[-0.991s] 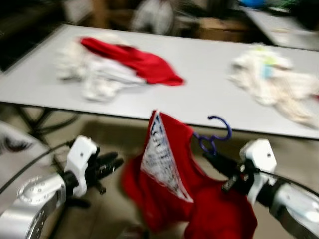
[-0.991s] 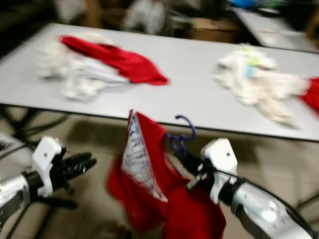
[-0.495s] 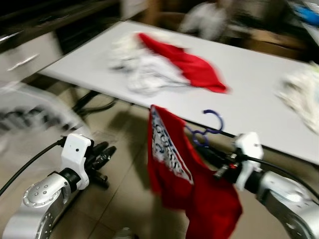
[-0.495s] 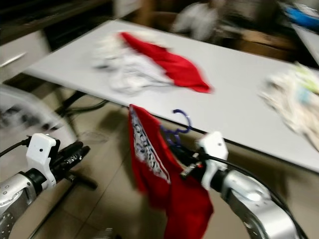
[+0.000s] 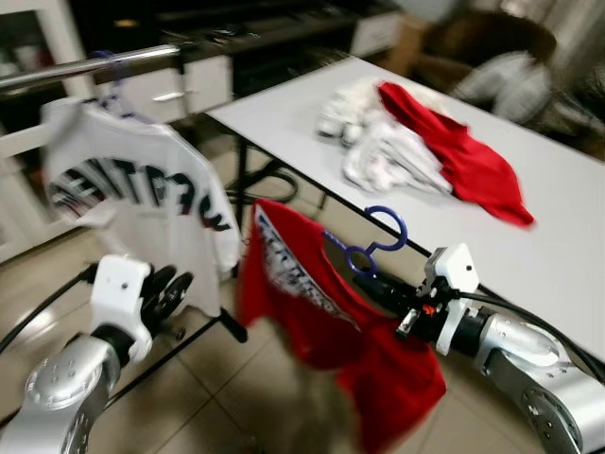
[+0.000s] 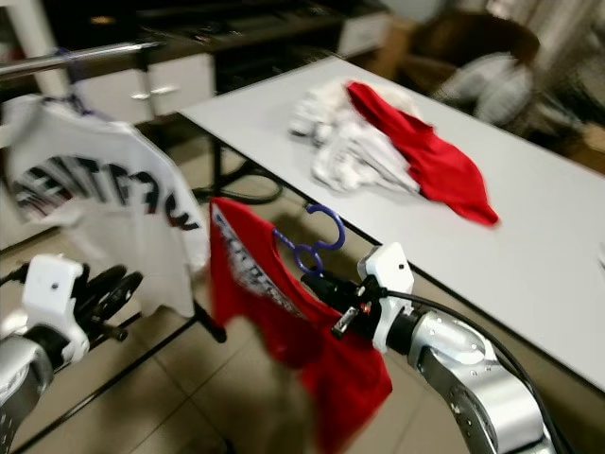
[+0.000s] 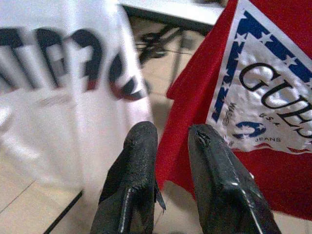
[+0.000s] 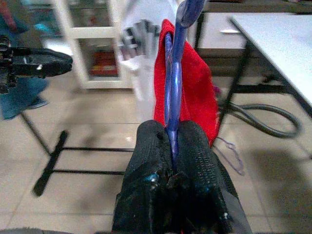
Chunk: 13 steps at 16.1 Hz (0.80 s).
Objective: Hang hanger
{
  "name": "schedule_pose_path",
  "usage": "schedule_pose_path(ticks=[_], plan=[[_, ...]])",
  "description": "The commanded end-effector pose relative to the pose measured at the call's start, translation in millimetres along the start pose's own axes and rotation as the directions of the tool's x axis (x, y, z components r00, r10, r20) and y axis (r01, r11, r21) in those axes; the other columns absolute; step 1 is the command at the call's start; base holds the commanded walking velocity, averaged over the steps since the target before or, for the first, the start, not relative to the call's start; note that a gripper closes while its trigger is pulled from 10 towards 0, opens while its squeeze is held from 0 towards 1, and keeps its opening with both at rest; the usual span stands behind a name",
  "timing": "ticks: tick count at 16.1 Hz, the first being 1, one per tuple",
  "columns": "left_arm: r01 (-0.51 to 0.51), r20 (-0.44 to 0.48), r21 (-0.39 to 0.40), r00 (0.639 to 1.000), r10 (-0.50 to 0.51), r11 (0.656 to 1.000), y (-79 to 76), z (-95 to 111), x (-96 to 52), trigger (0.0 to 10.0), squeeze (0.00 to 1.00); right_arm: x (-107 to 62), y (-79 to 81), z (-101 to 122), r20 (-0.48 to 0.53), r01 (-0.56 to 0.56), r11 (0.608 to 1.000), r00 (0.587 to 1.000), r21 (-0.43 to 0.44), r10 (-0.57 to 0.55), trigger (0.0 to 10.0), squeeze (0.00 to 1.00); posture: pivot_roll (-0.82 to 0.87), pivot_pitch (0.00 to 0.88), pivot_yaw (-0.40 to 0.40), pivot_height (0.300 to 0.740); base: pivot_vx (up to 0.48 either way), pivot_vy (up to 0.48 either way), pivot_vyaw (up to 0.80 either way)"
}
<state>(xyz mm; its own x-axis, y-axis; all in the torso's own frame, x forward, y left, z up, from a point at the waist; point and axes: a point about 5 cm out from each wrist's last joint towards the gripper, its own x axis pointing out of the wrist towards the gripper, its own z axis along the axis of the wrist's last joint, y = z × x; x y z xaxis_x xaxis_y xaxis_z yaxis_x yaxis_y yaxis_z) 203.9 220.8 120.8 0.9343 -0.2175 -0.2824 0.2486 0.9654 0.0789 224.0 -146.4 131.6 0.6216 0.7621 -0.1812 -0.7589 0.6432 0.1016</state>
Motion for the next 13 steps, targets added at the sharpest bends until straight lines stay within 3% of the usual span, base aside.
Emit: schedule_pose_path(ticks=[1, 4, 6, 10, 13], plan=[[-0.014, 0.037, 0.022, 0.999, 0.013, 1.0, -0.6, 7.3, -1.5, 10.0, 0.0, 0.2, -3.4, 2.1, -0.001, -0.003, 1.0, 1.0, -0.021, 0.003, 10.0, 0.0, 0.18, 0.0, -0.108, 0.74, 0.0, 0.0, 0.8], [-0.031, 0.051, 0.053, 0.998, 0.028, 0.998, -2.3, 11.0, -1.2, 10.0, 0.0, 8.4, -11.9, 3.3, -0.026, -0.037, 0.998, 0.999, -0.045, 0.036, 10.0, 0.0, 0.19, 0.0, -0.116, 0.74, 0.0, 0.0, 0.8], [-0.017, 0.071, 0.058, 0.997, 0.013, 0.998, -10.7, 14.1, 11.4, 10.0, 0.0, 7.3, -16.4, 3.3, -0.012, 0.002, 1.0, 1.0, -0.029, -0.002, 10.0, 0.0, 0.17, 0.0, -0.108, 0.74, 0.0, 0.0, 0.8], [0.097, 0.135, 0.086, 0.985, -0.108, 0.992, -34.2, 30.6, 46.1, 10.0, 0.0, -4.1, -15.0, -13.0, 0.053, 0.17, 0.979, 0.983, 0.111, -0.176, 10.0, 0.0, 0.09, 0.0, -0.032, 0.74, 0.0, -0.297, 0.8], [0.191, 0.147, 0.109, 0.968, -0.206, 0.976, -49.1, 35.1, 63.6, 10.0, 0.0, -2.6, -9.2, -15.8, 0.051, 0.194, 0.975, 0.978, 0.109, -0.2, 10.0, 0.0, 0.03, 0.0, 0.004, 0.74, 0.0, -0.364, 0.8]])
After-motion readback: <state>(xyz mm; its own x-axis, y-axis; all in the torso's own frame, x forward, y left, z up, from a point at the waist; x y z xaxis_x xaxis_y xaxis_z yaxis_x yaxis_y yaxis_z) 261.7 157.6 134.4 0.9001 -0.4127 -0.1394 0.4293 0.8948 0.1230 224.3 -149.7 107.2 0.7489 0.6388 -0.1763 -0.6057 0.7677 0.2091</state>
